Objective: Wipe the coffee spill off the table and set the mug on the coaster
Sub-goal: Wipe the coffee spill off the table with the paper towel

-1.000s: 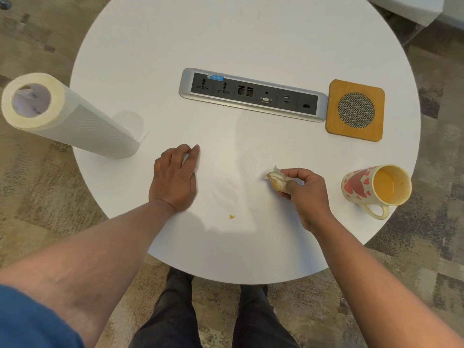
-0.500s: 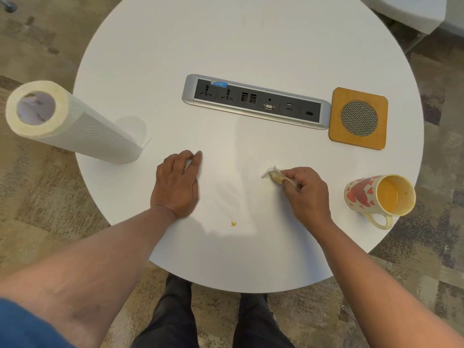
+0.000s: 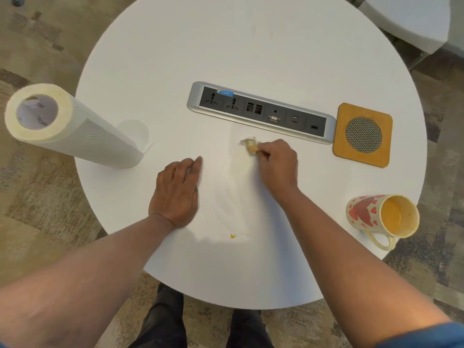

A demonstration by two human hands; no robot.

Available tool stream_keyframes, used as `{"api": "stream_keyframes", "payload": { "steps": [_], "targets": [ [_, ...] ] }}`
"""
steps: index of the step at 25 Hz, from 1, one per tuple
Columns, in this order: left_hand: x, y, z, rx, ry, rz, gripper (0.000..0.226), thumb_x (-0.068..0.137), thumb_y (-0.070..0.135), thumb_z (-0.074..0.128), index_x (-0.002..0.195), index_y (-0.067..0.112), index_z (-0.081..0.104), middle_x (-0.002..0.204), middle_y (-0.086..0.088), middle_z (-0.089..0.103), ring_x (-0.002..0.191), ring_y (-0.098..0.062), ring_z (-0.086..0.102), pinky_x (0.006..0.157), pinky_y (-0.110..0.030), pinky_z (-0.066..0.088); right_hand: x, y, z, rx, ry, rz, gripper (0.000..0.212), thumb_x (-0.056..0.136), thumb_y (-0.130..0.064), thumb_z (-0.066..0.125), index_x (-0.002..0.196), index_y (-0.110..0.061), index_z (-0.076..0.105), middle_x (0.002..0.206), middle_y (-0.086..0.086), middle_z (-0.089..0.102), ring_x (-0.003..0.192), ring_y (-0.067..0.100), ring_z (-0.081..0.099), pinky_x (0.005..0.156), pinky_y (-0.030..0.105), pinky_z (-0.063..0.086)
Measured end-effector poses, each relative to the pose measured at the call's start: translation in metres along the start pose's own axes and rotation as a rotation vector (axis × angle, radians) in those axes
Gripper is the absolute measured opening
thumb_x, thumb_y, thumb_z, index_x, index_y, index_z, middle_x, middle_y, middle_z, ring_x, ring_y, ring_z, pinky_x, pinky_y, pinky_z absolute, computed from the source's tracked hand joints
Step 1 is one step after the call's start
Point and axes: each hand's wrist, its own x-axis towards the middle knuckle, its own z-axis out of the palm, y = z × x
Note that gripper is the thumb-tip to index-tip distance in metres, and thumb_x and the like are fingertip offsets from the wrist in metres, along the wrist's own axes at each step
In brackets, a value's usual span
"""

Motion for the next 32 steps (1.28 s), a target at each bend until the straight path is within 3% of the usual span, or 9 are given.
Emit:
{"api": "stream_keyframes", "payload": {
  "steps": [6,9,12,16,22,24,26,29,32],
  "targets": [
    [0.0,0.002,-0.005,-0.032,-0.014,-0.02,0.066,0.091,0.017,0.035,0.156,0.003,0.032,0.139,-0.014,0.048,0.119,-0.033,0.04,0.101,-0.045,0.033,-0.034,-0.024,0.02,0.034,-0.243,-0.259,0.028,0.087,-0.005,0.054,0.096,-0.019,0.077,0.09,0.003,0.065,0.085,0.028,0.061,0.072,0.039,0.051],
    [-0.001,0.001,-0.005,-0.035,-0.026,-0.013,0.067,0.09,0.016,0.036,0.156,0.003,0.03,0.14,-0.015,0.048,0.119,-0.033,0.04,0.101,-0.044,0.033,-0.064,-0.018,0.022,0.046,-0.347,-0.408,0.033,0.082,0.0,0.057,0.097,-0.021,0.077,0.09,0.0,0.067,0.084,0.029,0.063,0.07,0.038,0.053],
    [0.0,0.001,-0.006,-0.031,-0.024,-0.013,0.066,0.091,0.017,0.033,0.156,0.003,0.031,0.139,-0.015,0.049,0.118,-0.033,0.04,0.101,-0.045,0.032,-0.087,-0.01,0.022,-0.039,-0.443,-0.481,0.046,0.075,0.01,0.054,0.098,-0.023,0.075,0.093,-0.006,0.065,0.08,0.021,0.05,0.065,0.039,0.052],
    [0.0,0.002,-0.006,-0.029,-0.038,-0.019,0.066,0.091,0.014,0.038,0.156,0.004,0.032,0.14,-0.014,0.047,0.118,-0.032,0.038,0.102,-0.045,0.032,-0.107,0.006,0.01,-0.087,-0.545,-0.575,0.058,0.066,0.016,0.046,0.103,-0.02,0.073,0.102,-0.006,0.064,0.092,0.02,0.051,0.064,0.041,0.053],
    [-0.002,0.003,-0.006,-0.027,-0.062,-0.026,0.066,0.09,0.015,0.037,0.155,0.004,0.033,0.139,-0.015,0.048,0.12,-0.034,0.039,0.101,-0.048,0.034,-0.128,0.037,-0.023,-0.165,-0.632,-0.705,0.058,0.073,-0.012,0.02,0.1,-0.016,0.071,0.104,-0.002,0.062,0.102,0.024,0.053,0.066,0.037,0.052],
    [-0.002,0.004,-0.006,-0.024,-0.066,-0.026,0.067,0.09,0.013,0.04,0.156,0.004,0.033,0.14,-0.015,0.048,0.12,-0.034,0.038,0.102,-0.049,0.034,-0.126,0.051,-0.037,-0.107,-0.563,-0.58,0.047,0.077,-0.004,0.034,0.102,-0.017,0.072,0.106,-0.002,0.063,0.101,0.022,0.055,0.073,0.036,0.051],
    [-0.001,0.003,-0.006,-0.023,-0.073,-0.024,0.067,0.09,0.013,0.041,0.156,0.005,0.033,0.141,-0.015,0.047,0.121,-0.035,0.038,0.103,-0.05,0.034,-0.12,0.062,-0.043,0.066,-0.416,-0.296,0.034,0.084,0.005,0.053,0.101,-0.015,0.074,0.104,-0.002,0.067,0.097,0.017,0.06,0.081,0.034,0.051],
    [-0.001,0.003,-0.006,-0.021,-0.07,-0.026,0.066,0.09,0.013,0.042,0.155,0.005,0.036,0.141,-0.016,0.048,0.121,-0.036,0.039,0.102,-0.051,0.036,-0.098,0.063,-0.052,0.306,-0.181,0.193,0.019,0.091,-0.013,0.067,0.105,-0.022,0.076,0.096,-0.006,0.073,0.086,0.014,0.064,0.08,0.028,0.05],
    [-0.001,0.003,-0.006,-0.02,-0.072,-0.026,0.065,0.09,0.014,0.039,0.154,0.005,0.037,0.14,-0.016,0.049,0.119,-0.036,0.039,0.101,-0.051,0.037,-0.08,0.063,-0.06,0.33,-0.073,0.33,0.018,0.091,-0.017,0.066,0.101,-0.03,0.074,0.083,-0.008,0.069,0.076,0.014,0.061,0.074,0.029,0.048]
  ]
}}
